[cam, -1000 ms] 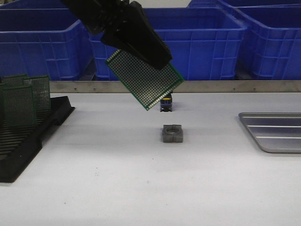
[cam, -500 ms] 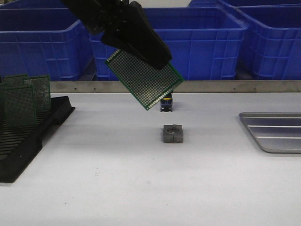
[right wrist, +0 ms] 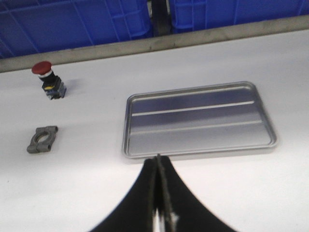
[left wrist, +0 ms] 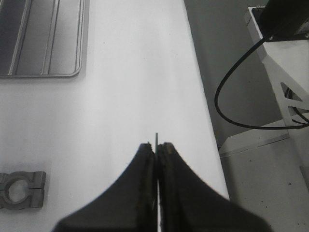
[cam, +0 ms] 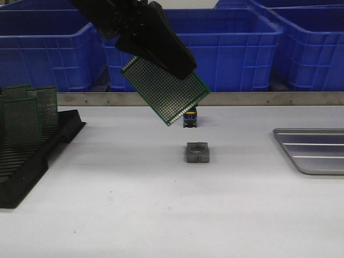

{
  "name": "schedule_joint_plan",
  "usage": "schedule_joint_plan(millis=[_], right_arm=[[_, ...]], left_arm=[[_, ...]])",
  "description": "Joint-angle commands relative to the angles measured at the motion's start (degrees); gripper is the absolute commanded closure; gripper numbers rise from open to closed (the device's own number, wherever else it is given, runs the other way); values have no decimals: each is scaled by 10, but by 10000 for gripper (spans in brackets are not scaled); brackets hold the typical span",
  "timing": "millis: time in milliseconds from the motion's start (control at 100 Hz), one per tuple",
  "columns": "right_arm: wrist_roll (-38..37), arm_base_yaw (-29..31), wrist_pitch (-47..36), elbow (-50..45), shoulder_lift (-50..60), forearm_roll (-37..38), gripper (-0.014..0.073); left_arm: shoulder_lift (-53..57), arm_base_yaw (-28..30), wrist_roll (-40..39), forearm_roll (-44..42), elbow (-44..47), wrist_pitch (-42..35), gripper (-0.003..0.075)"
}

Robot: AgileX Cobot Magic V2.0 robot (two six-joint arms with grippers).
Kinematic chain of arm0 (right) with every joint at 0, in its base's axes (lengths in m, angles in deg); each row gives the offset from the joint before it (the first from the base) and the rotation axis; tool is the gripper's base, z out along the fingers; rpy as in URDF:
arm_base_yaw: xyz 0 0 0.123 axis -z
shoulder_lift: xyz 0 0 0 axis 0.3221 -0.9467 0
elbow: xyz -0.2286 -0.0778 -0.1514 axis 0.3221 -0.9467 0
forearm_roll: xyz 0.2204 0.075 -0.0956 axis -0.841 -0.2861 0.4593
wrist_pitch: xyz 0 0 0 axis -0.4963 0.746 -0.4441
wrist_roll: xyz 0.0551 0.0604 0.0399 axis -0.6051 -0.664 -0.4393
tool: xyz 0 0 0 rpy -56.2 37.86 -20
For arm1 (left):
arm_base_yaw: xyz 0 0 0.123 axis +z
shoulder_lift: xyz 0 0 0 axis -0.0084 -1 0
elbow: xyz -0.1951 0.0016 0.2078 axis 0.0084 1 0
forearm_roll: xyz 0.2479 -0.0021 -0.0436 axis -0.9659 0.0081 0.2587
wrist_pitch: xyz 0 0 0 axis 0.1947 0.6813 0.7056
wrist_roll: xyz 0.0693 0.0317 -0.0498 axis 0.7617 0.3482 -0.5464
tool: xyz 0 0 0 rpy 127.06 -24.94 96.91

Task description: Place circuit board on tray

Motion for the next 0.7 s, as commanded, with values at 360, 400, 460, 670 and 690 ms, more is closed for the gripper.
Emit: schedule_joint_plan(millis=[360,400,460,670,690], right_arm=[[275,-186,-28,113,-206,-211,208],[309,-203,-29,122,-227,-228,209],[361,-233,-28,136,-256,-258,209],[585,-309,-33,183,-358,-360,209],[603,-313,-33,187,-368,-370,209]], left_arm=[[27,-4,-2,42,-17,38,741],[27,-4,-2,42,-17,38,741],[27,-4,-2,42,-17,38,741],[27,-4,-2,42,-17,38,741],[27,-4,-2,42,-17,38,741]])
